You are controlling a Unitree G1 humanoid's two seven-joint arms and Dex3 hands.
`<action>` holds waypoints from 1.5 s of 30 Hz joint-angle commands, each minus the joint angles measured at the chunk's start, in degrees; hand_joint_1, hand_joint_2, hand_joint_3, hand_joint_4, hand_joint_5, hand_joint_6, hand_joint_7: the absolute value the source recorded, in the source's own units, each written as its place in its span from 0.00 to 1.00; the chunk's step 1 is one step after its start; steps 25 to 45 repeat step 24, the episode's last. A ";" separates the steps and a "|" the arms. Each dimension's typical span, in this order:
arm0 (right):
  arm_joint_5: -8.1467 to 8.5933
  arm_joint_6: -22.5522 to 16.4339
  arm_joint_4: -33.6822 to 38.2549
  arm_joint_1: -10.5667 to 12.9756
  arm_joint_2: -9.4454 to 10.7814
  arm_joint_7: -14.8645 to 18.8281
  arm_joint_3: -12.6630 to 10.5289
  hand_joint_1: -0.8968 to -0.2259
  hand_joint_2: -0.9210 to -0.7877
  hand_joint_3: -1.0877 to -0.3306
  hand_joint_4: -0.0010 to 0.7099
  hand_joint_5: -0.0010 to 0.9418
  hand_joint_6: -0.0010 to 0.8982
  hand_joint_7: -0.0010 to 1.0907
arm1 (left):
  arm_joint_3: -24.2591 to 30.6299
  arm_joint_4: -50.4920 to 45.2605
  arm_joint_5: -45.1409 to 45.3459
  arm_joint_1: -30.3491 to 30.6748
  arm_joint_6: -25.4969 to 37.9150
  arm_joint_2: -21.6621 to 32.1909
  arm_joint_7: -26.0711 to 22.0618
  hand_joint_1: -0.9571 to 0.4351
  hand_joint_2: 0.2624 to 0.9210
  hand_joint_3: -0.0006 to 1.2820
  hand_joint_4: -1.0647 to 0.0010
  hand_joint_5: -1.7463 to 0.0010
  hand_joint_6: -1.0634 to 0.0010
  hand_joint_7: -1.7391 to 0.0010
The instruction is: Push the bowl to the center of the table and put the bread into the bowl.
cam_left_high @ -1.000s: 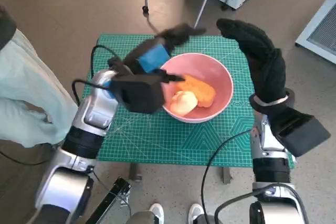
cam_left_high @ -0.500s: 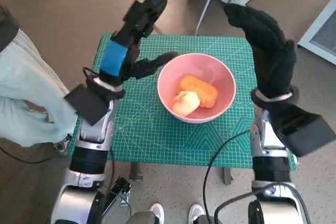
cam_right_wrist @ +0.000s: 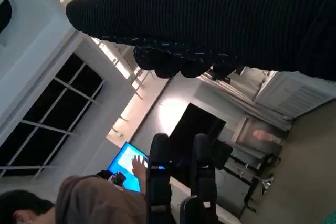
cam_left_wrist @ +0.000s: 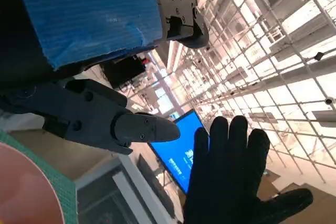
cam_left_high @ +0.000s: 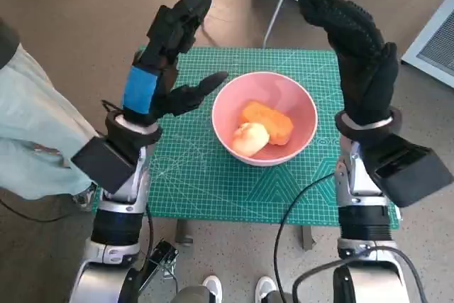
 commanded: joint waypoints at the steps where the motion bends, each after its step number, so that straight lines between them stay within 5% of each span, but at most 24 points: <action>1: 0.32 0.72 0.42 -0.07 0.19 0.68 0.39 0.34 0.00 0.41 0.35 0.00 0.00 0.65 | 0.27 -0.26 0.35 0.42 -1.78 0.33 0.52 0.37 1.00 0.20 0.77 1.00 0.92 0.67; 45: -1.34 -0.28 3.28 -1.17 0.19 1.10 1.19 0.35 0.00 0.40 0.36 0.00 0.00 0.65 | -0.49 -0.35 1.47 1.22 -3.98 -0.82 2.52 0.36 1.00 0.21 0.79 1.00 0.94 0.65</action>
